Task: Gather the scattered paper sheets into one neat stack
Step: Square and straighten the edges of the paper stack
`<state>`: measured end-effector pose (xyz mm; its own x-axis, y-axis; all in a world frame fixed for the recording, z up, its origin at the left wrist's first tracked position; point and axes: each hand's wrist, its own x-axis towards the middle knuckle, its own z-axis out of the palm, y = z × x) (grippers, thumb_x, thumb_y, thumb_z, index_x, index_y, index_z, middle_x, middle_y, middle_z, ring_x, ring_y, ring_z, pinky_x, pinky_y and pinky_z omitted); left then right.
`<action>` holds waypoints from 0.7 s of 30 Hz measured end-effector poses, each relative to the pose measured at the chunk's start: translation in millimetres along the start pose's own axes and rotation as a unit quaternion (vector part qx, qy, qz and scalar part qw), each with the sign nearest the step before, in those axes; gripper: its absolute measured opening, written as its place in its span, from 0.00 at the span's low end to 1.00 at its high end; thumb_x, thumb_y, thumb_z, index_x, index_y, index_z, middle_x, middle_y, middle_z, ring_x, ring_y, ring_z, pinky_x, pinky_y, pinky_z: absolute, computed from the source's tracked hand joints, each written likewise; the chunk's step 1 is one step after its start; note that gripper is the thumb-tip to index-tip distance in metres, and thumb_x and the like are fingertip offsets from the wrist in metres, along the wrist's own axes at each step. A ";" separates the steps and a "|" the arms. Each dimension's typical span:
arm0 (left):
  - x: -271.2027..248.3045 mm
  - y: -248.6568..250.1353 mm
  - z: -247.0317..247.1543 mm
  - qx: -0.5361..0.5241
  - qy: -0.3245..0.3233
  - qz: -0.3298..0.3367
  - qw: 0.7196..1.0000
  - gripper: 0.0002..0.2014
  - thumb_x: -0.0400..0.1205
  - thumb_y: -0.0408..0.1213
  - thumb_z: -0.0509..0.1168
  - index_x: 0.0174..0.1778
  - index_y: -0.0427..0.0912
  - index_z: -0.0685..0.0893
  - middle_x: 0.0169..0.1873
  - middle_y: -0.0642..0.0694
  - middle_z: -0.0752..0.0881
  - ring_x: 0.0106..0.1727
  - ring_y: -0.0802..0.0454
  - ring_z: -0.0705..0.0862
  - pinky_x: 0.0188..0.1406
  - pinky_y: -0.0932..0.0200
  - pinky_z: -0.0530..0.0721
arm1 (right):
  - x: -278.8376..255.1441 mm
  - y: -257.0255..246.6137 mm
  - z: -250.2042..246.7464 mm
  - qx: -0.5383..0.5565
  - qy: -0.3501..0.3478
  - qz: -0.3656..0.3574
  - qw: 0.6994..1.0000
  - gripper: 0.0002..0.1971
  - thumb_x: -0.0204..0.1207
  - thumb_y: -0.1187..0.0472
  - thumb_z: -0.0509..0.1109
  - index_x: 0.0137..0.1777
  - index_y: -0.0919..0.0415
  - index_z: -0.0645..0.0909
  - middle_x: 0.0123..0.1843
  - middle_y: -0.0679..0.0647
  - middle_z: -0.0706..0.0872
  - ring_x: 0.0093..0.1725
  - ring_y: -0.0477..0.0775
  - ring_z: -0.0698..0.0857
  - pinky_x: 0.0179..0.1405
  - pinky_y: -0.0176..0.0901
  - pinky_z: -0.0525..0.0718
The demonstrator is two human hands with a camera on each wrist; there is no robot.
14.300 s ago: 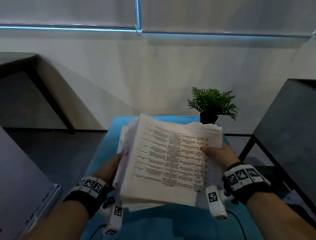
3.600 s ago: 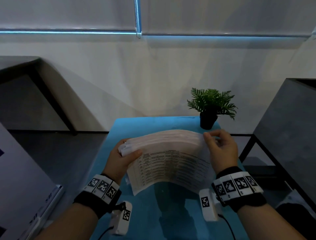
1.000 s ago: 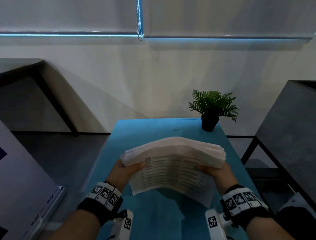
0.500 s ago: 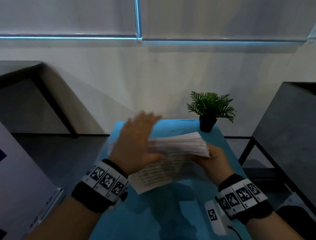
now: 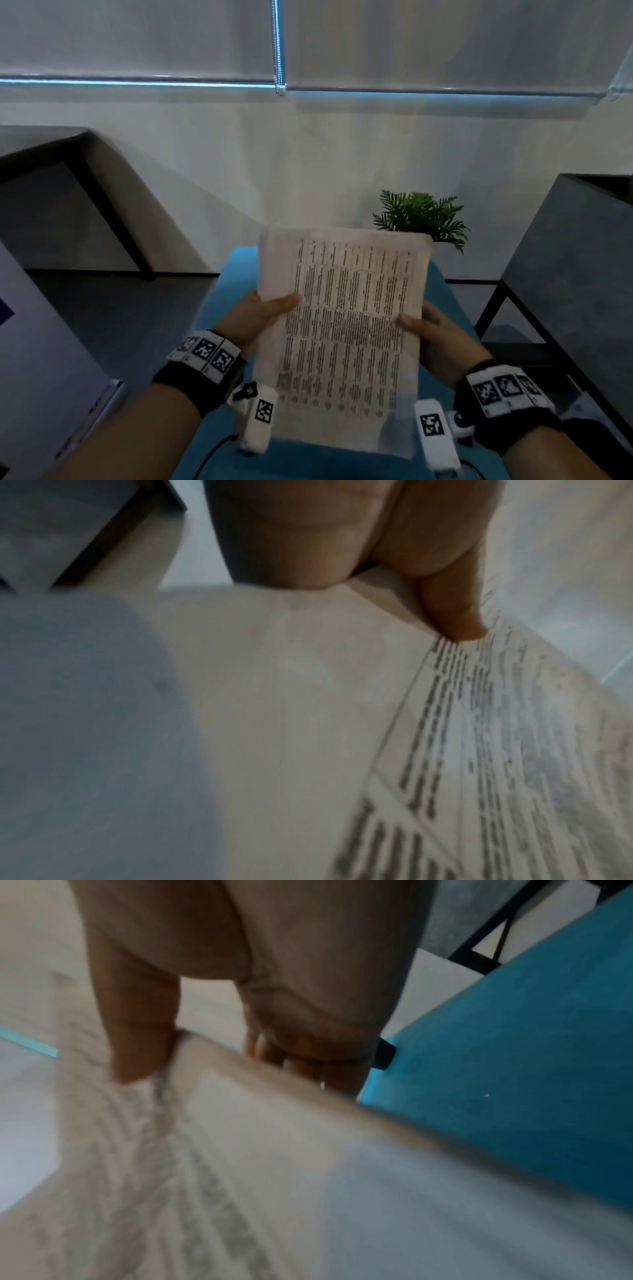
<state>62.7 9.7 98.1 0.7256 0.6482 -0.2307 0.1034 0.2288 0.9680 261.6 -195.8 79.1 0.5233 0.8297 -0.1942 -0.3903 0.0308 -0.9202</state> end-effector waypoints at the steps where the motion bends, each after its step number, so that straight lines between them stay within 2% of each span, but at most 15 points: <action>1: 1.9 -5.3 3.3 0.013 0.010 -0.011 1.000 0.30 0.60 0.45 0.80 0.54 0.33 0.86 0.51 0.31 0.89 0.54 0.32 0.88 0.60 0.31 0.81 | 3.3 1.7 2.3 -0.025 -0.012 0.017 0.999 0.36 0.51 0.60 0.86 0.63 0.61 0.80 0.56 0.62 0.89 0.52 0.63 0.89 0.48 0.57 0.89; 3: 6.4 -13.6 9.5 0.057 0.035 -0.006 0.998 0.27 0.63 0.45 0.80 0.53 0.33 0.87 0.48 0.32 0.90 0.50 0.34 0.89 0.57 0.34 0.84 | 12.6 5.0 8.8 -0.114 0.031 0.030 0.993 0.24 0.64 0.70 0.78 0.62 0.66 0.81 0.55 0.65 0.89 0.54 0.66 0.88 0.55 0.63 0.85; 5: 7.1 -14.2 17.2 0.087 0.065 0.024 0.994 0.18 0.71 0.40 0.77 0.52 0.34 0.87 0.46 0.34 0.91 0.45 0.39 0.90 0.51 0.42 0.87 | 21.9 5.2 15.5 -0.199 0.102 0.003 0.975 0.16 0.71 0.76 0.70 0.60 0.69 0.81 0.57 0.64 0.88 0.55 0.66 0.86 0.61 0.65 0.82; 6: 6.4 -12.1 20.5 0.101 0.077 0.048 0.991 0.14 0.74 0.38 0.74 0.52 0.35 0.87 0.45 0.36 0.91 0.44 0.41 0.90 0.48 0.45 0.88 | 24.3 4.0 19.7 -0.239 0.134 -0.030 0.961 0.15 0.72 0.76 0.70 0.57 0.66 0.81 0.56 0.62 0.88 0.55 0.63 0.86 0.60 0.60 0.83; 8: -0.3 -4.3 26.4 0.100 0.085 0.104 0.986 0.07 0.76 0.37 0.72 0.48 0.40 0.88 0.40 0.43 0.92 0.42 0.47 0.91 0.45 0.48 0.89 | 20.5 0.7 29.5 -0.268 0.189 -0.120 0.937 0.14 0.72 0.76 0.69 0.52 0.58 0.81 0.49 0.53 0.87 0.50 0.53 0.86 0.50 0.45 0.85; 10: -5.3 2.9 28.5 0.069 0.077 0.146 0.984 0.02 0.75 0.35 0.72 0.43 0.45 0.89 0.37 0.47 0.92 0.41 0.51 0.91 0.43 0.52 0.89 | 11.5 -1.7 37.5 -0.213 0.214 -0.210 0.930 0.15 0.74 0.75 0.67 0.49 0.53 0.79 0.45 0.47 0.85 0.44 0.39 0.84 0.40 0.32 0.81; 13: -5.0 3.1 25.2 0.020 0.053 0.163 0.985 0.10 0.72 0.34 0.75 0.48 0.44 0.90 0.46 0.44 0.92 0.50 0.48 0.90 0.51 0.51 0.87 | 0.8 2.9 42.8 -0.165 0.218 -0.276 0.921 0.13 0.76 0.72 0.67 0.57 0.59 0.77 0.48 0.45 0.84 0.41 0.27 0.83 0.37 0.22 0.82; 14: -4.2 0.6 24.6 0.015 0.057 0.166 0.984 0.11 0.72 0.32 0.75 0.49 0.43 0.89 0.48 0.44 0.92 0.51 0.48 0.90 0.52 0.51 0.86 | 0.1 7.0 43.0 -0.165 0.215 -0.276 0.922 0.15 0.76 0.73 0.67 0.59 0.58 0.76 0.49 0.44 0.84 0.42 0.26 0.83 0.38 0.22 0.82; 17: -1.0 -7.3 28.3 0.002 0.087 0.169 0.982 0.13 0.73 0.30 0.73 0.53 0.44 0.88 0.47 0.47 0.92 0.50 0.50 0.90 0.48 0.55 0.87 | 5.3 16.6 43.1 -0.171 0.201 -0.234 0.936 0.21 0.74 0.72 0.69 0.62 0.51 0.73 0.51 0.43 0.82 0.51 0.39 0.82 0.48 0.40 0.83; 19: 0.3 -7.5 32.7 -0.002 0.099 0.184 0.978 0.11 0.74 0.30 0.73 0.50 0.47 0.87 0.43 0.51 0.92 0.47 0.54 0.90 0.43 0.61 0.87 | 10.4 15.5 42.7 -0.183 0.200 -0.216 0.938 0.20 0.75 0.72 0.67 0.60 0.49 0.74 0.50 0.42 0.82 0.53 0.48 0.82 0.54 0.47 0.81; 21: 0.9 -2.9 35.2 -0.004 0.118 0.203 0.972 0.09 0.75 0.31 0.72 0.47 0.50 0.87 0.39 0.55 0.92 0.44 0.58 0.90 0.40 0.65 0.87 | 12.1 9.6 44.9 -0.180 0.209 -0.222 0.935 0.19 0.76 0.73 0.66 0.54 0.46 0.75 0.48 0.42 0.83 0.53 0.51 0.82 0.56 0.49 0.80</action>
<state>87.0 -15.9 98.6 0.5288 0.8349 0.1528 -0.1652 -0.0754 0.9834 230.2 -160.4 83.2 0.8526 0.4875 0.1882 0.1771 0.0693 -0.9818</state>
